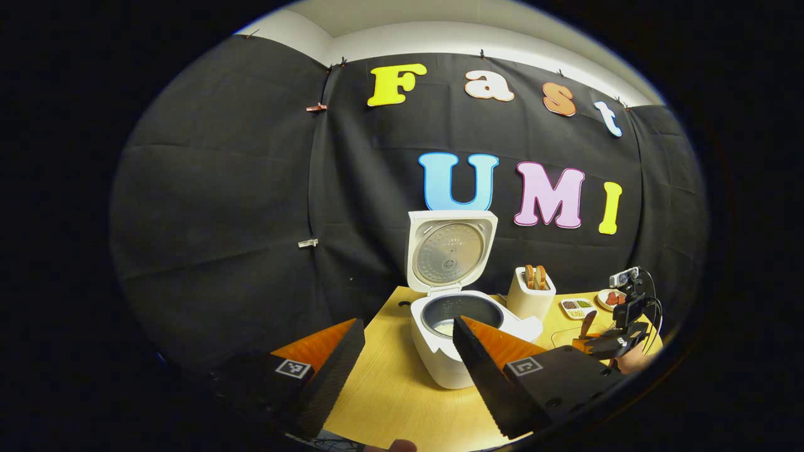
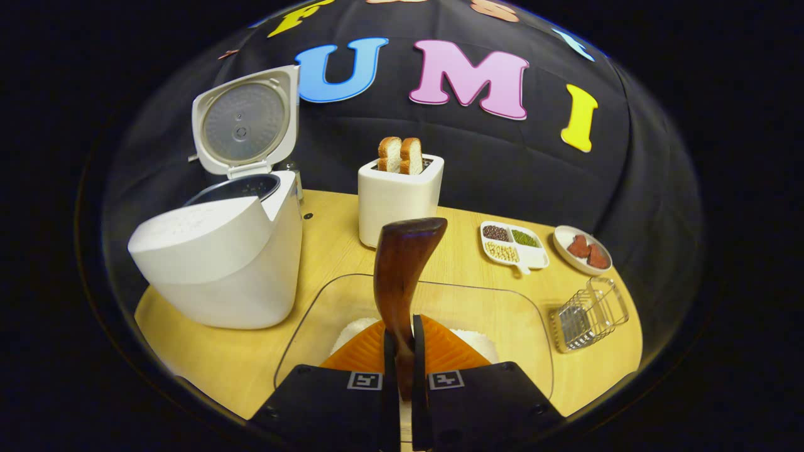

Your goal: Close the left gripper, press the button to open the rice cooker; take a wooden spoon from the chopstick holder with the right hand, scoop a spoonful of rice and pour it into the rice cooker, then put the wooden spoon back into the chopstick holder.

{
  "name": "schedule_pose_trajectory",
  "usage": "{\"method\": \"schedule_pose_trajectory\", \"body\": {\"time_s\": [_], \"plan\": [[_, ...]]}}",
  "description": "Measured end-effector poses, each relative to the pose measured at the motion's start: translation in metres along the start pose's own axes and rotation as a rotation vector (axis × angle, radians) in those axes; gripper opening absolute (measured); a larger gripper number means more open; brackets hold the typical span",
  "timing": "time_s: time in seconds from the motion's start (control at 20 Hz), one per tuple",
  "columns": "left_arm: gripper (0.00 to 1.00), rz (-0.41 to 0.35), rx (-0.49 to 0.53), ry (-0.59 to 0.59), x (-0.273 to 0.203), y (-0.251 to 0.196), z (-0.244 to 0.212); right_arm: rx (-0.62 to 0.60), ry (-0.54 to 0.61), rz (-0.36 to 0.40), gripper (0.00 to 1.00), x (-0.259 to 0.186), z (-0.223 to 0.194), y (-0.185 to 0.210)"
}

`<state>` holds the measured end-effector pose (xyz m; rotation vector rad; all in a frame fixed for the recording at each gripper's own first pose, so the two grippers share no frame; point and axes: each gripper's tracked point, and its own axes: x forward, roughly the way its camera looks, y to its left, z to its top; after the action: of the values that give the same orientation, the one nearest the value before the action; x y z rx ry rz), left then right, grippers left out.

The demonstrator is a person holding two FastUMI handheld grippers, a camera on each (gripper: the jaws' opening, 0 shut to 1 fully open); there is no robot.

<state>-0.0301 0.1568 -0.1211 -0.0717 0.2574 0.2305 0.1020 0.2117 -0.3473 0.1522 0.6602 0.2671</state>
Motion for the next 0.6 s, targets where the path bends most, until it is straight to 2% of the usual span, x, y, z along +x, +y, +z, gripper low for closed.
{"method": "schedule_pose_trajectory", "body": {"time_s": [0.15,0.4,0.6], "plan": [[0.97,0.008,0.025,-0.005,0.0,0.002,0.0,0.158,0.012,0.037,0.12,0.0,0.001,-0.002],[0.97,0.024,0.031,-0.006,0.004,0.004,0.002,0.528,0.023,0.085,0.12,0.0,-0.001,-0.023],[0.97,0.02,0.052,-0.013,0.003,0.0,0.006,0.638,-0.005,0.145,0.12,-0.007,0.0,-0.023]]}}
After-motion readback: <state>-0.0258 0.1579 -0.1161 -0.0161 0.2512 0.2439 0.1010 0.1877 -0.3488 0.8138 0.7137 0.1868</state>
